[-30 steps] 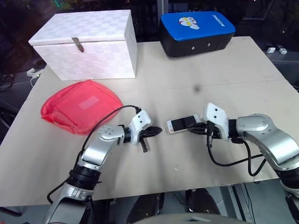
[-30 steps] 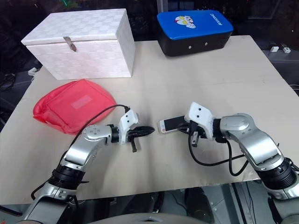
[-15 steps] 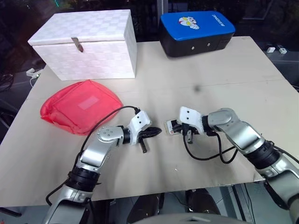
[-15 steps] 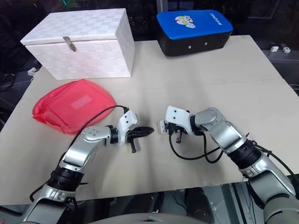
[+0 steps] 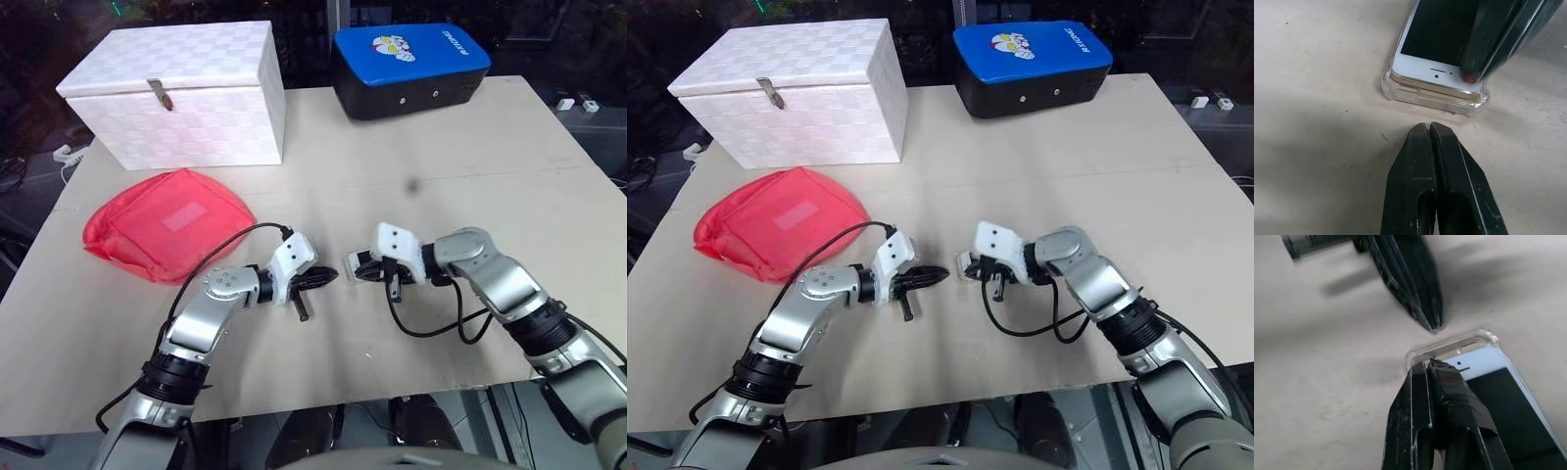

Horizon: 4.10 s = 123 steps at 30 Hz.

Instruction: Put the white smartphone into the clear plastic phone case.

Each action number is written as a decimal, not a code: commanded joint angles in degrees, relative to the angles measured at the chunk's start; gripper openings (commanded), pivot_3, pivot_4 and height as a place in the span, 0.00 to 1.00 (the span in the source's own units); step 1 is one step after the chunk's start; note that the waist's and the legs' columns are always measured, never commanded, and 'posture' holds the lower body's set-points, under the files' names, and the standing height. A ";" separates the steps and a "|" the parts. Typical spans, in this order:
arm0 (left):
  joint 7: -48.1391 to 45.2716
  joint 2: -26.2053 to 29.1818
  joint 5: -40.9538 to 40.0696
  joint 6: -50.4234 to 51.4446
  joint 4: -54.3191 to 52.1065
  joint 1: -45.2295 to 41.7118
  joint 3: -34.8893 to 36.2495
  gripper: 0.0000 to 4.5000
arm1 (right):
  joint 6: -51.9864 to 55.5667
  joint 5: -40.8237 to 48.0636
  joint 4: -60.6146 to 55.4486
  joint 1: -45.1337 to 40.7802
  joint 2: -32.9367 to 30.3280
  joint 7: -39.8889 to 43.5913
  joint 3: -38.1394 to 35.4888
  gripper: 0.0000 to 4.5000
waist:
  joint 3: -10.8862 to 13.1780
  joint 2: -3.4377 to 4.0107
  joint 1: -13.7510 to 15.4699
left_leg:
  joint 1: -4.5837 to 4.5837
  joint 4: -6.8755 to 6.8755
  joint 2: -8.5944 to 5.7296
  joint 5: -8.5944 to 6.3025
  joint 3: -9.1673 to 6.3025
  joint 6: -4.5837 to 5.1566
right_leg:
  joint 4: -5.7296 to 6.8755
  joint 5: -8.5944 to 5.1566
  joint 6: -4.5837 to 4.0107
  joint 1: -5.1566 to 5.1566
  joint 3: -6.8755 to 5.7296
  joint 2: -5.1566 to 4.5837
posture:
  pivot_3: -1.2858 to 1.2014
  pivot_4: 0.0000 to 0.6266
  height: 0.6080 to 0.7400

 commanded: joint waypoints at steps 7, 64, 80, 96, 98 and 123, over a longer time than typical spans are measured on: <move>-0.09 -1.80 -0.25 1.00 0.04 -2.21 -0.80 0.01 | 1.12 -7.64 -7.73 4.87 -13.94 -8.67 -8.11 0.00 | 0.02 -0.03 0.90 | -0.03 -0.02 -0.01 0.00 -0.01 0.00 | -0.03 -0.01 0.00 -0.01 -0.02 -0.02 | 0.52 0.24 1.00; -9.62 4.17 -1.93 -1.15 6.08 -4.99 -1.87 0.01 | 11.31 -1.06 -6.96 6.51 -0.39 -7.19 -3.37 0.00 | 0.05 -0.06 -0.52 | -0.02 -0.03 0.03 0.00 0.17 -0.01 | 0.06 0.00 0.00 -0.14 0.15 0.03 | 0.52 0.24 1.00; -4.80 1.76 -1.21 -0.14 2.05 -1.14 -1.77 0.01 | 7.29 -7.82 13.63 -1.26 -4.57 4.54 15.33 0.00 | -0.89 -0.22 -0.53 | 0.29 -0.02 0.03 0.00 0.07 0.00 | 0.03 0.00 0.00 0.18 0.07 0.02 | 0.52 0.24 1.00; -4.16 1.17 -0.52 -0.04 3.91 -2.46 -2.18 0.01 | 3.93 4.58 -1.61 4.08 -0.63 0.86 -7.31 0.00 | -1.29 -0.02 -0.46 | 1.00 -0.39 0.03 -0.06 0.04 0.06 | -0.14 -0.02 0.01 0.81 0.12 0.02 | 0.52 0.24 1.00; -4.20 1.05 -0.45 -0.21 4.28 -2.75 -2.36 0.01 | 5.55 5.67 -4.66 4.96 -1.68 1.10 -7.31 0.00 | -1.23 0.02 -0.62 | 0.76 -0.39 0.03 -0.05 0.12 0.05 | -0.09 -0.02 0.00 0.54 0.20 0.02 | 0.52 0.24 1.00; -2.05 0.48 -0.98 1.63 1.28 -1.06 -2.42 0.01 | -1.25 -17.68 13.83 -1.41 -5.54 12.50 26.05 0.00 | -1.66 -0.38 -0.40 | 1.32 -0.62 0.04 -0.11 0.05 0.15 | -0.32 -0.05 0.02 1.03 0.10 0.02 | 0.52 0.24 1.00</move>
